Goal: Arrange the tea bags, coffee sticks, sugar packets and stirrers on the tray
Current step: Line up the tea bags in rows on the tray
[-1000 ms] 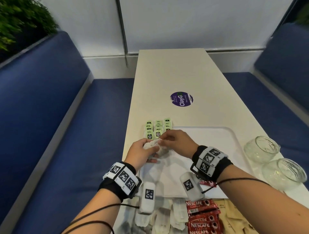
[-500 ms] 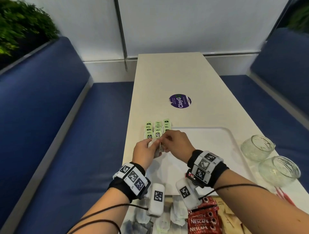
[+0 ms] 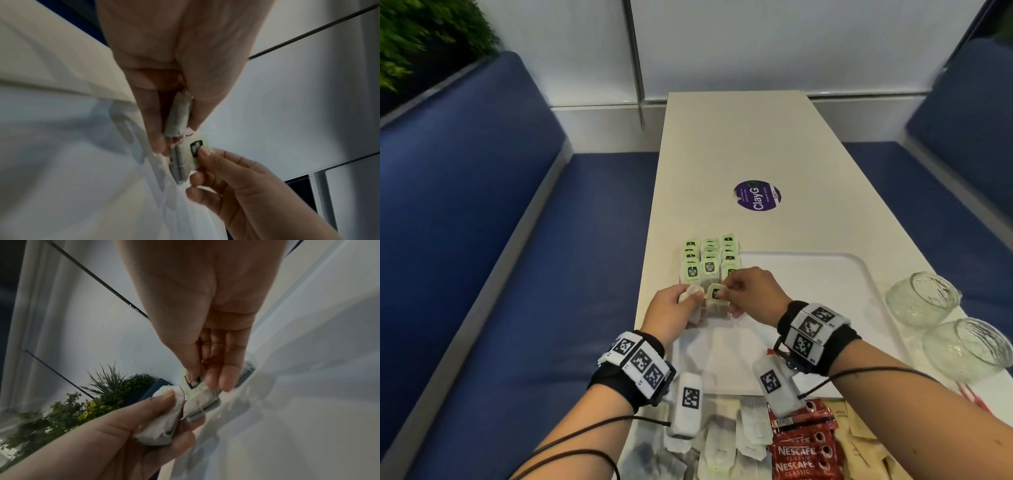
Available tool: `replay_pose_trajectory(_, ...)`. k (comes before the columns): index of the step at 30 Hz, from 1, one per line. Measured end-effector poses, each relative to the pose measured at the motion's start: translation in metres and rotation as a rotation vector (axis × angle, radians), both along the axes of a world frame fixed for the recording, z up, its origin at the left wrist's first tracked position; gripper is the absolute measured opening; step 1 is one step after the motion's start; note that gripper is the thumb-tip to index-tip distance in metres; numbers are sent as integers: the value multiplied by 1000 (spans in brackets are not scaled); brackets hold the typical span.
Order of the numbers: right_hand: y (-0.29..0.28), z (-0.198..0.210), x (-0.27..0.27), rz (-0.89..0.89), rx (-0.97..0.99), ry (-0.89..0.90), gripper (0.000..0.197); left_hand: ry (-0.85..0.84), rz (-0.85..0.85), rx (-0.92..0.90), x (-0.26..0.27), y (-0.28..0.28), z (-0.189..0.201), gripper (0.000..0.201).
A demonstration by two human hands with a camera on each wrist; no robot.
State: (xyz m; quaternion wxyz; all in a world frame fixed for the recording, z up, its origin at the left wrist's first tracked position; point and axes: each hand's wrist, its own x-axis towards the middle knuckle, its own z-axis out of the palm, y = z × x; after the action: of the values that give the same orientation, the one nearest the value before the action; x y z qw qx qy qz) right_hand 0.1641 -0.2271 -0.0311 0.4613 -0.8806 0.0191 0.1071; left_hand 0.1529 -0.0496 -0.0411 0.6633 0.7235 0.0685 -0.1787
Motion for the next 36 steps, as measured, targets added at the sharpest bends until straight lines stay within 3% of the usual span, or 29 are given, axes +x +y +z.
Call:
replay_pose_trajectory(9,3,-8,39,-17,-167,-22,11,95,180,-53,14,25,3,18)
replay_pose_trajectory(15,5,-8,51,-24,-253,-65,16,200,138,-267,14,23,1,18)
replay_pose_trajectory(19,5,-1,40,-64,-103,-185,28,147,35,-320,9,17,5,21)
replay_pose_trajectory(22,11,12,28,41,76,-110,21,92,-26,-251,6,12,7,19)
replay_pose_trajectory(26,10,18,18,145,1,-95,10,55,-25,-161,0,6,16,15)
replay_pose_trajectory(31,4,24,7,21,-67,-112,22,-219,178,345,1,7,20,3)
replay_pose_trajectory(36,14,27,-5,-24,1,-62,23,-312,-55,365,-11,-12,27,20)
